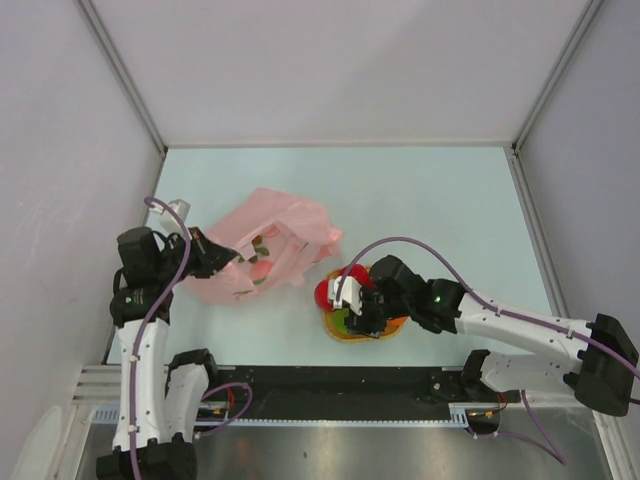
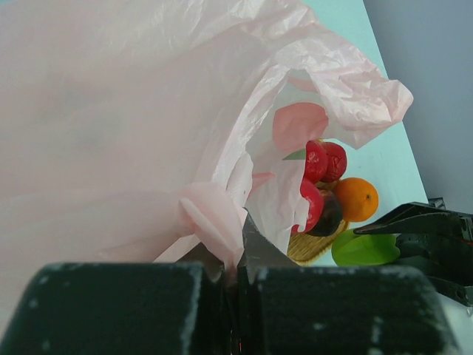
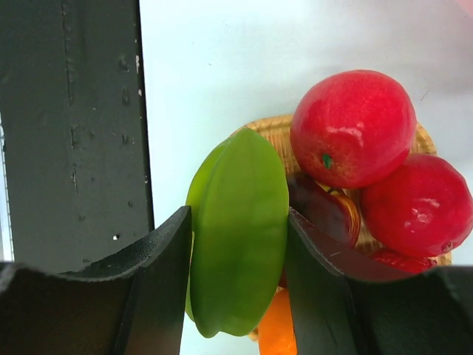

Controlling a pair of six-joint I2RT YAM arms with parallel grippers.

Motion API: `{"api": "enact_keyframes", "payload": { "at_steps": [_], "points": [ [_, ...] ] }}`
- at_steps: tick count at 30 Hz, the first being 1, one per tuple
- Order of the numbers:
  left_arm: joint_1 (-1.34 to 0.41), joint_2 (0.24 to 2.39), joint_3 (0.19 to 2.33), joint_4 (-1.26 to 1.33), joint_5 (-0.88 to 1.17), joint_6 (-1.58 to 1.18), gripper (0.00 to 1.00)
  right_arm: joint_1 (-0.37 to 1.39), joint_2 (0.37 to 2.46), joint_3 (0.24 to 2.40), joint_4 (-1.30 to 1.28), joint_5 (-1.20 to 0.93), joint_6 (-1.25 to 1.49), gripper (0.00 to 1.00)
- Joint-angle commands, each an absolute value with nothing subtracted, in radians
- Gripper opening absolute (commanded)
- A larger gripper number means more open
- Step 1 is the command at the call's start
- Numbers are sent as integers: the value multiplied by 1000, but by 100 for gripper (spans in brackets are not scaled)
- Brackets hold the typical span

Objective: Take the fake fruits out of the plastic bag
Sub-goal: Place the fake fruit on the plate.

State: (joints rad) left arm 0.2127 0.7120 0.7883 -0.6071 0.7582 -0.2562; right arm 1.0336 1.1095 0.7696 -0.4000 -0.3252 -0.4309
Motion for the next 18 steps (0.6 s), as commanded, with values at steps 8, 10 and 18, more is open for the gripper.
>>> {"api": "enact_keyframes", "payload": {
  "at_steps": [8,10,18],
  "points": [
    [224,644,752,-584,735,-290,0,1109,1130,755,-253,-187,-330,43],
    [222,628,741,-587,733,-299,0,1121,1146,755,-239,-180,-322,44],
    [221,609,730,-595,750,-310,0,1158,1157,747,-265,-158,-339,46]
  ]
}}
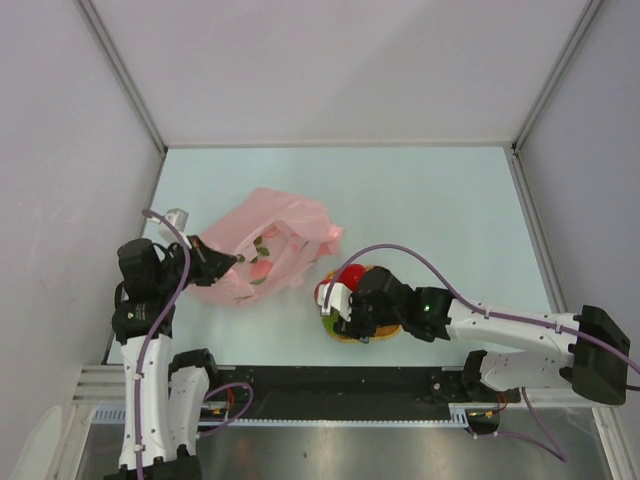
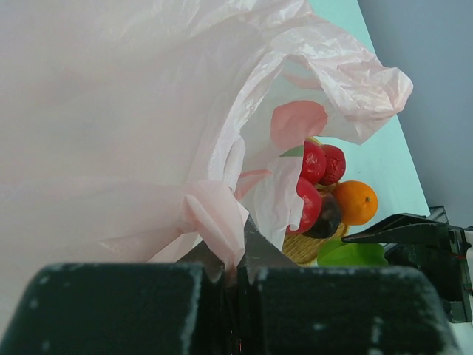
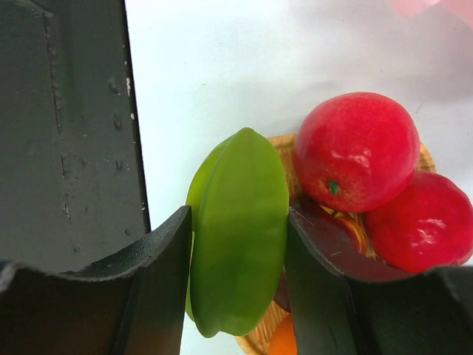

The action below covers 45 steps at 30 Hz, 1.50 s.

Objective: Take the fake fruits out of the plastic bag
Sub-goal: Place the fake fruit on the plate.

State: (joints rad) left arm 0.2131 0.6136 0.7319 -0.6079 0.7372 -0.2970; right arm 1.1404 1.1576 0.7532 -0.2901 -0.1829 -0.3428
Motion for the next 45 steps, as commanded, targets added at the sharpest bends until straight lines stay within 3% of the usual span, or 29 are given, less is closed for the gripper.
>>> {"api": "enact_keyframes", "payload": {
  "at_steps": [1,11,27,30,37,45],
  "points": [
    [219,611,735,-601,750,-305,0,1158,1158,744,-259,-149,-339,46],
    [222,635,788,-635,721,-284,0,1163,1213,739,-175,-63,-285,44],
    [201,661,772,-595,746,-321,0,1218,1259,703,-121,34,-291,50],
    [198,664,770,-594,750,-319,0,1223,1259,687,-121,51,-298,54],
    [195,670,767,-571,753,-336,0,1223,1270,673,-106,86,-298,73],
    [195,680,767,-568,758,-341,0,1223,1256,672,-123,100,-290,74]
  ]
}}
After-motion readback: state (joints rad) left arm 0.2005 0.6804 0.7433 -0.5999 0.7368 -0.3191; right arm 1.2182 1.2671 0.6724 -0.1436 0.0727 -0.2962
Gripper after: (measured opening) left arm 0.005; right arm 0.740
